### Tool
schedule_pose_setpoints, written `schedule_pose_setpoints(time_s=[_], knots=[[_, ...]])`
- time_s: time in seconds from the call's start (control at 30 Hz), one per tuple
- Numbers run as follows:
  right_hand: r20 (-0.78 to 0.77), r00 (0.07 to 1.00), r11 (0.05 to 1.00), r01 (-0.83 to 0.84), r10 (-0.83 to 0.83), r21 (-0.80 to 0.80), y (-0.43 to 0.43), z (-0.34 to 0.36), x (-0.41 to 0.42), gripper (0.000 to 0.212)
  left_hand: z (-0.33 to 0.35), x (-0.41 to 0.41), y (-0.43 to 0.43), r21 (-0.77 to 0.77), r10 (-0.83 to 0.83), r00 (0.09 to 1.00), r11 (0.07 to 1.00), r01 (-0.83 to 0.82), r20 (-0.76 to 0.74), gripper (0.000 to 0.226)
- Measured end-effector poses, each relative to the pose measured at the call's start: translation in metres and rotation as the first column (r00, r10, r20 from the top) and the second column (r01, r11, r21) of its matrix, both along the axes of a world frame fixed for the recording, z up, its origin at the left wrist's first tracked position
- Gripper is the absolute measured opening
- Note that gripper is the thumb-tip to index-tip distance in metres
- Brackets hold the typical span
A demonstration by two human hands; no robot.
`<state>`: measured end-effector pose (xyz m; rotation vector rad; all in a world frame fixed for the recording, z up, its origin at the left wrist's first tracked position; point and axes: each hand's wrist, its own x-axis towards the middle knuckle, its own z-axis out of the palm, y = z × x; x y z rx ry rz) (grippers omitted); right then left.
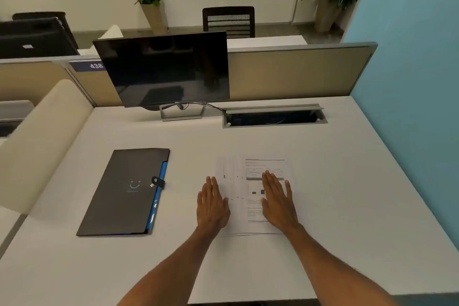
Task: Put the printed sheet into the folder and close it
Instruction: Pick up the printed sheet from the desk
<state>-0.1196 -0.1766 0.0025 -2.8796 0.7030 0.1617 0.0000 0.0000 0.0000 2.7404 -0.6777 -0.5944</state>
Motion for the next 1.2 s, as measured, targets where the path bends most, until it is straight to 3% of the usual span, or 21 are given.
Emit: schedule_pose_setpoints(time_s=[0.1, 0.17, 0.23, 0.3, 0.47, 0.87, 1.2], knots=[[0.135, 0.97, 0.978, 0.196, -0.204, 0.07, -0.01, -0.003, -0.008, 0.066, 0.0, -0.004, -0.009, -0.023, 0.123, 0.992, 0.992, -0.123, -0.01, 0.07], [0.203, 0.881, 0.902, 0.404, -0.428, 0.15, -0.016, -0.004, -0.011, 0.06, 0.002, -0.005, -0.014, -0.02, 0.169, 0.986, 0.986, -0.168, 0.016, 0.066], [0.171, 0.776, 0.789, 0.565, -0.608, 0.242, -0.024, -0.001, -0.012, 0.056, 0.004, -0.005, -0.018, -0.022, 0.208, 0.978, 0.978, -0.208, -0.009, 0.06], [0.091, 0.748, 0.743, 0.622, -0.657, 0.248, -0.034, -0.001, -0.013, 0.055, 0.004, -0.003, -0.02, -0.028, 0.25, 0.966, 0.967, -0.252, -0.057, 0.049], [-0.013, 0.806, 0.79, 0.584, -0.592, 0.187, -0.041, -0.008, -0.016, 0.042, 0.001, 0.0, -0.023, -0.099, 0.343, 0.928, 0.928, -0.359, -0.147, 0.046], [0.017, 0.887, 0.857, 0.44, -0.461, 0.269, -0.031, -0.019, -0.014, 0.047, -0.003, 0.02, -0.032, -0.256, 0.489, 0.774, 0.752, -0.608, -0.402, 0.067], [0.085, 0.928, 0.89, 0.318, -0.363, 0.327, -0.017, -0.021, -0.002, 0.049, -0.003, 0.026, -0.04, -0.297, 0.394, 0.802, 0.781, -0.55, -0.45, 0.047]])
